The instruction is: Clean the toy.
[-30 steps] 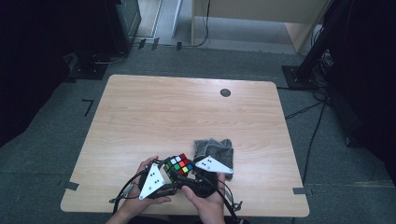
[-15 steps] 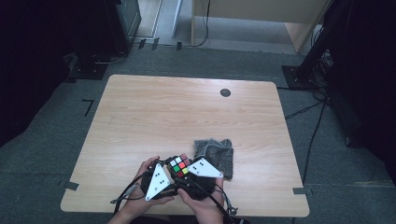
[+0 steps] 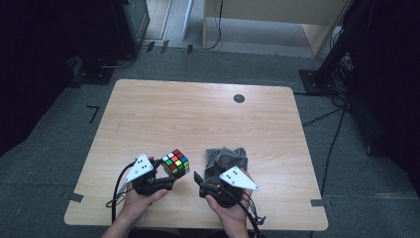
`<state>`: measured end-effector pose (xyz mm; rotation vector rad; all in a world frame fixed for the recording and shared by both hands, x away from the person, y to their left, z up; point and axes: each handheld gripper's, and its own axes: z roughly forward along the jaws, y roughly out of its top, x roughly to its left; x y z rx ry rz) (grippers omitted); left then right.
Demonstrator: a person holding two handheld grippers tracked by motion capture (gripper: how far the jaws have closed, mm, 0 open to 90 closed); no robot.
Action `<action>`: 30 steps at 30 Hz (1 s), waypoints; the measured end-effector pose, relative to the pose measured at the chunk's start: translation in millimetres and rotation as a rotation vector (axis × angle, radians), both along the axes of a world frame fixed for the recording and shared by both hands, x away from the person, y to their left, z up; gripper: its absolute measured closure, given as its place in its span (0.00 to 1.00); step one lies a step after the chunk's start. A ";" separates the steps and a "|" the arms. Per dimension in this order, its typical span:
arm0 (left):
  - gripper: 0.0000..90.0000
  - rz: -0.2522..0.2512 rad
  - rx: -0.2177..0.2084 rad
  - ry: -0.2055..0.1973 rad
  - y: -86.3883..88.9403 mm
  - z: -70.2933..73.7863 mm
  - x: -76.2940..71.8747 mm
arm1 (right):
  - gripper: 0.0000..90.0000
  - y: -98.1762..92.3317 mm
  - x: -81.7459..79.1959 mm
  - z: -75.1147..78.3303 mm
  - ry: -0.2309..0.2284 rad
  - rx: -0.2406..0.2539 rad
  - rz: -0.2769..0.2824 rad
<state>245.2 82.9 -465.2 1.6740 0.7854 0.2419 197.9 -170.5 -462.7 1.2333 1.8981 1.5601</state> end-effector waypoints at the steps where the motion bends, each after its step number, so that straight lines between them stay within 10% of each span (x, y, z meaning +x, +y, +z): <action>1: 0.38 0.000 -0.012 0.008 0.1 0.6 0.2 | 0.26 3.8 -0.1 -4.2 0.002 -0.003 0.031; 8: 0.38 -0.044 -0.067 0.031 -7.5 2.8 -3.6 | 0.24 31.4 -3.1 -14.1 -0.001 -0.012 0.133; 30: 0.36 -0.139 -0.099 0.093 -17.8 3.4 -6.5 | 0.38 37.0 -12.6 -13.2 -0.143 -0.055 0.068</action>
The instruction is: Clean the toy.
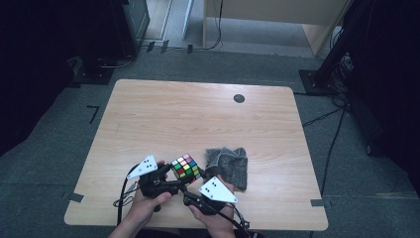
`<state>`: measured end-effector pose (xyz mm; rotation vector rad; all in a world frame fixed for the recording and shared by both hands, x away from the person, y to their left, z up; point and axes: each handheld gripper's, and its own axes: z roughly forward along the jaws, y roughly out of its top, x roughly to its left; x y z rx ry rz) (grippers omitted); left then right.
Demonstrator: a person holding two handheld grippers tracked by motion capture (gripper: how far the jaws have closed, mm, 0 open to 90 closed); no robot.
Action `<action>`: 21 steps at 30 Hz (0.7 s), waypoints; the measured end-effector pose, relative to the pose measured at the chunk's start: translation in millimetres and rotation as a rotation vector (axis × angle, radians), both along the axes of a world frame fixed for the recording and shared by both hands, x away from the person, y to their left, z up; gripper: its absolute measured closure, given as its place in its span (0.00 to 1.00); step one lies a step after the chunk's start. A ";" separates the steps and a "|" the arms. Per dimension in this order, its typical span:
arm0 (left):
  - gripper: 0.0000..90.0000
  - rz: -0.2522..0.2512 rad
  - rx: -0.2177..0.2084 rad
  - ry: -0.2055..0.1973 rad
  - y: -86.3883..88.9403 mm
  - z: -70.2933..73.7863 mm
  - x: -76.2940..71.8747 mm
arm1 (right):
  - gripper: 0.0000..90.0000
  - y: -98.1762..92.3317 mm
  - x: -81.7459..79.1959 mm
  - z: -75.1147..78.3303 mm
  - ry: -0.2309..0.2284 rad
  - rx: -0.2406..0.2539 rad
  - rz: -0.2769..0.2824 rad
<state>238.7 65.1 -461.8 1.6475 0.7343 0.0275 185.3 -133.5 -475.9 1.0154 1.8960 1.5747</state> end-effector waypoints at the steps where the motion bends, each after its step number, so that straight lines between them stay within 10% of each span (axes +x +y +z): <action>1: 0.36 -0.001 0.005 -0.010 -0.3 0.6 -0.6 | 0.38 -0.9 0.0 -0.2 0.003 0.002 0.009; 8: 0.35 0.001 0.015 -0.024 -0.9 2.9 -1.1 | 0.39 -4.0 -1.7 0.5 -0.009 -0.029 0.020; 11: 0.36 0.023 -0.033 -0.005 5.6 5.3 2.2 | 0.39 -2.4 -1.8 -3.6 0.000 -0.064 0.011; 19: 0.35 0.087 -0.148 -0.121 32.3 8.6 7.8 | 0.39 -14.7 5.9 -5.5 0.056 -0.056 -0.007; 21: 0.35 0.072 -0.127 -0.086 35.1 5.0 12.2 | 0.39 -23.0 9.2 -2.8 0.058 -0.053 -0.008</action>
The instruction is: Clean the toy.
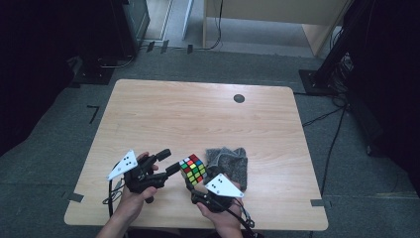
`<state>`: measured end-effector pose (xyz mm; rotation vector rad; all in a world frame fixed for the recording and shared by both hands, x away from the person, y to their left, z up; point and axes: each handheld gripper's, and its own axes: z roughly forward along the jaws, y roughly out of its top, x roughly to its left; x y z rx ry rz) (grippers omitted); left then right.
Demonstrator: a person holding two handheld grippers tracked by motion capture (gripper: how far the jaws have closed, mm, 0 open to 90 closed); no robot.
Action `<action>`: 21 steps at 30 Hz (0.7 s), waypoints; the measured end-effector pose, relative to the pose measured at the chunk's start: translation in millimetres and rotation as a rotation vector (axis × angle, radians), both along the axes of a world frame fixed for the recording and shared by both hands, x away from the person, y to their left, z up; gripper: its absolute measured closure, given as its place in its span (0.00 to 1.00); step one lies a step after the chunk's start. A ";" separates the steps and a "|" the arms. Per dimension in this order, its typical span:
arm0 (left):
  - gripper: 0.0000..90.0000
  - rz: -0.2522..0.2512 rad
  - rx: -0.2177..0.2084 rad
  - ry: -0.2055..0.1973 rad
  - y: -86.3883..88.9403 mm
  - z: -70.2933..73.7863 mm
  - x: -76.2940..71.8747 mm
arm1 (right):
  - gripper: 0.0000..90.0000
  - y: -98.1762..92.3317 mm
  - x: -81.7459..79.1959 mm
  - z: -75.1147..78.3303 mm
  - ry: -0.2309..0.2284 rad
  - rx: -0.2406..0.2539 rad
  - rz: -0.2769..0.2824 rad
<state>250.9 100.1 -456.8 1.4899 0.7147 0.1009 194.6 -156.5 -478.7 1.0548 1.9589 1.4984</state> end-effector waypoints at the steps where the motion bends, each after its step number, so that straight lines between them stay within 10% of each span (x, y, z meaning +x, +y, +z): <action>1: 0.35 0.004 0.034 0.007 0.7 -2.4 1.8 | 0.39 -4.4 1.3 1.8 -0.001 -0.001 -0.006; 13: 0.15 0.005 0.473 -0.134 -21.4 -23.1 -7.2 | 0.39 -43.4 11.2 30.7 0.082 0.111 0.056; 21: 0.14 -0.006 0.554 -0.350 -32.3 -24.6 -25.0 | 0.39 -31.4 14.4 38.4 0.266 0.127 0.186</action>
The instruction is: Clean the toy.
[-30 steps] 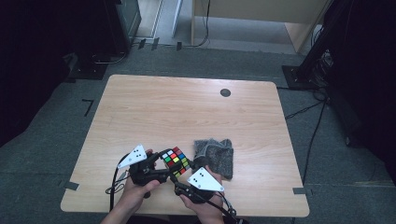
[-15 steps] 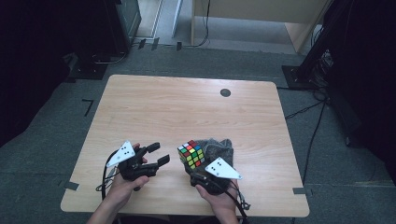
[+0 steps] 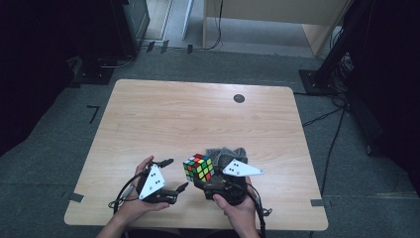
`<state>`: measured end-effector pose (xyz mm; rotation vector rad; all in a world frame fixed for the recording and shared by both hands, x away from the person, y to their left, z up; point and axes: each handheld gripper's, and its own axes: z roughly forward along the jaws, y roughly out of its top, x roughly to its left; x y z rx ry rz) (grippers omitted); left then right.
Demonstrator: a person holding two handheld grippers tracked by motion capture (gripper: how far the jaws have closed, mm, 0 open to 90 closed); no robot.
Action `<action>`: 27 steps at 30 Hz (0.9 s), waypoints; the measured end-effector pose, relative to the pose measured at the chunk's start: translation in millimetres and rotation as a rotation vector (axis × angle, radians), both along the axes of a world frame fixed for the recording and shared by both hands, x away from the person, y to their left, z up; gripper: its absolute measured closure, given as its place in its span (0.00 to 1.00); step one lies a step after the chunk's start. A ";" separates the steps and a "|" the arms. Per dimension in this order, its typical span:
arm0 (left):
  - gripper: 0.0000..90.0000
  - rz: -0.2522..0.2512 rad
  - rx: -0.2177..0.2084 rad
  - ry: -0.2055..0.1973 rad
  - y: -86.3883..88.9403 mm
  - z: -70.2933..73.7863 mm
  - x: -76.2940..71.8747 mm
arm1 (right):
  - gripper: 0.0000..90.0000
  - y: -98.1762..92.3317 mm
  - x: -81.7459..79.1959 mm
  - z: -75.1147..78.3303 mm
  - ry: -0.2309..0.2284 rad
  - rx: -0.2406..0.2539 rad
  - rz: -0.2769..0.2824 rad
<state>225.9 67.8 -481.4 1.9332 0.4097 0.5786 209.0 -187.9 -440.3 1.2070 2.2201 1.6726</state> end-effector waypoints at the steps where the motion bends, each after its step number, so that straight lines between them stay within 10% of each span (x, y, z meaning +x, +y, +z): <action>1: 0.14 -0.004 0.010 -0.023 -1.0 0.0 -1.8 | 0.39 1.9 0.3 -0.6 0.015 -0.003 0.005; 7: 0.15 -0.019 0.109 -0.136 -10.5 -2.2 -11.4 | 0.39 9.8 2.5 -4.4 0.103 0.005 0.038; 14: 0.17 -0.035 0.127 -0.172 -15.9 -3.5 -15.8 | 0.39 15.2 6.6 -9.7 0.202 0.000 0.081; 19: 0.36 -0.048 0.177 -0.213 -19.5 -7.6 -20.4 | 0.38 17.6 10.5 -15.3 0.279 0.003 0.106; 27: 0.37 -0.009 0.083 -0.061 -2.8 -3.7 -3.6 | 0.33 -13.3 15.7 -4.9 0.210 0.133 0.058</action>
